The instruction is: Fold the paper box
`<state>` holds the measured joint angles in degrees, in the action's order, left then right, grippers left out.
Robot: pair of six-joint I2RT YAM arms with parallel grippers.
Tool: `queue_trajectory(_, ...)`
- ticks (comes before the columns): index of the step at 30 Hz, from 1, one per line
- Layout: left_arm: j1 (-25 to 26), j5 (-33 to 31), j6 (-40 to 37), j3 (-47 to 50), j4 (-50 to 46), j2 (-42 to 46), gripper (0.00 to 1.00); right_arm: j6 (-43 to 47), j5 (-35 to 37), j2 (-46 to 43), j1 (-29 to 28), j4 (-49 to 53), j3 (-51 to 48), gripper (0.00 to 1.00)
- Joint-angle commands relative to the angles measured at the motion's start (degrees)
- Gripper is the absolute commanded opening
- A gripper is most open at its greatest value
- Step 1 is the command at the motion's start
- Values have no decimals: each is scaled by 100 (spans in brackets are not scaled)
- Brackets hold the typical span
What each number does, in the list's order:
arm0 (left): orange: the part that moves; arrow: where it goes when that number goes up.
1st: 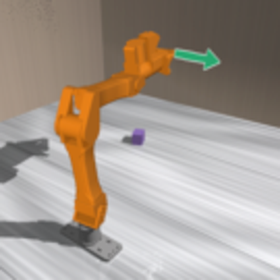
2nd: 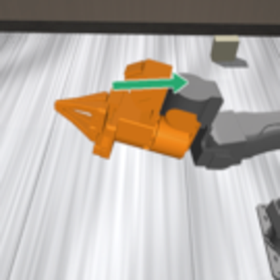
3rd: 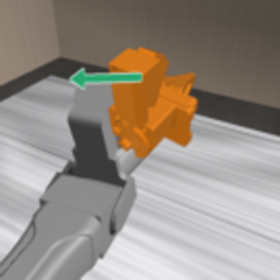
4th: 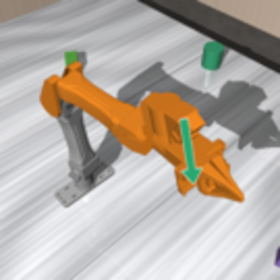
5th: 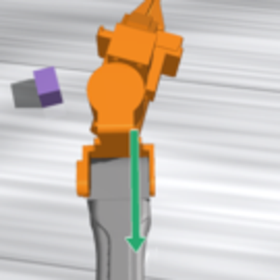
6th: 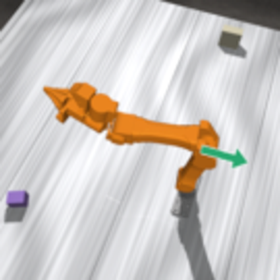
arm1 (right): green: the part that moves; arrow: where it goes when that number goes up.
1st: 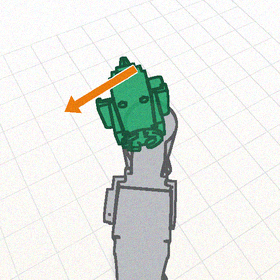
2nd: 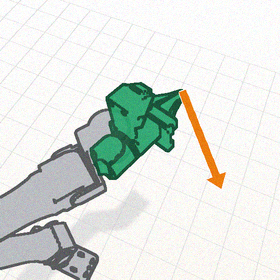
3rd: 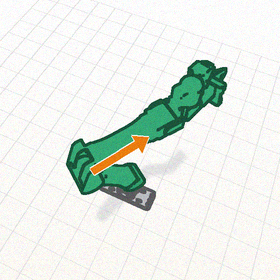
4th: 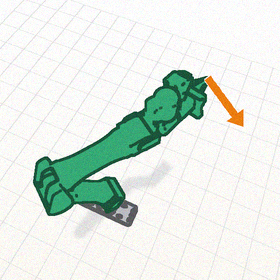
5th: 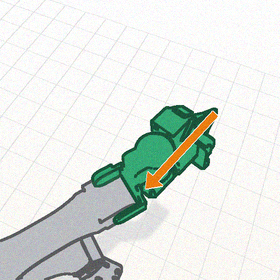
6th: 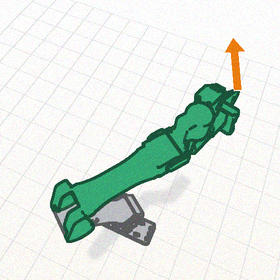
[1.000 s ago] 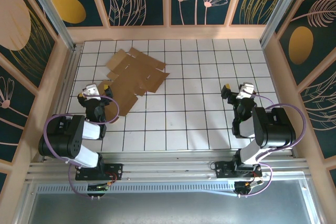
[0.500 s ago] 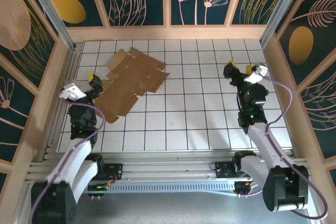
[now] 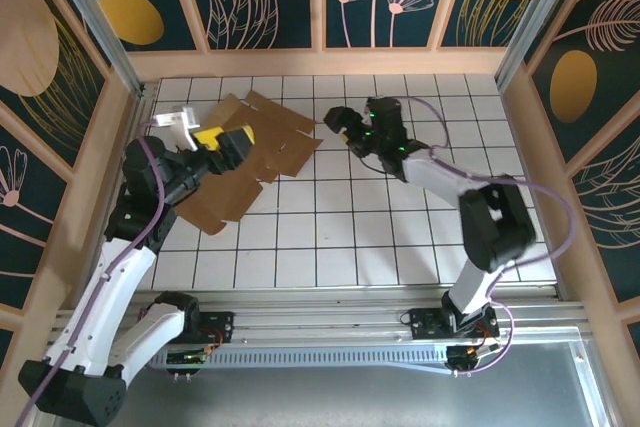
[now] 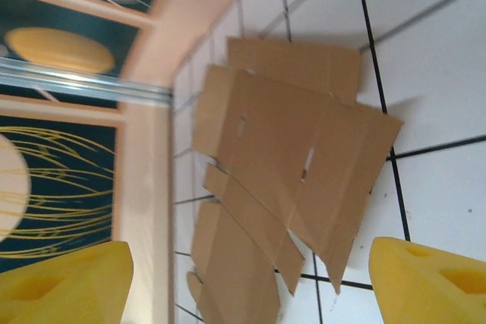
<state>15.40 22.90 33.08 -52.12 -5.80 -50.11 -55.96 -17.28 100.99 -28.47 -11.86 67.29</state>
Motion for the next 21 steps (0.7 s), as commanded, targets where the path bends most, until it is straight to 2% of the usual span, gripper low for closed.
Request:
queue_trajectory(1,255,535,-321,-125,-990,16,99,-420,58,632,-247,455,552,81)
queue_trajectory(9,424,674,-947,111,-1252,458,99,-636,289,2256,-535,962,1902,71)
queue_trajectory(12,426,227,-1033,59,-1429,589,99,-717,492,2514,-610,1213,2161,66)
queue_trajectory(17,426,-1045,-887,-283,-2224,243,99,-882,507,2623,-697,1063,2089,64)
queue_trajectory(19,427,-1376,-863,-330,-2429,39,99,-826,587,2628,-733,1028,2082,55)
queue_trajectory(21,425,-1682,-703,-495,-2574,-121,99,-728,634,2688,-715,1162,2145,39)
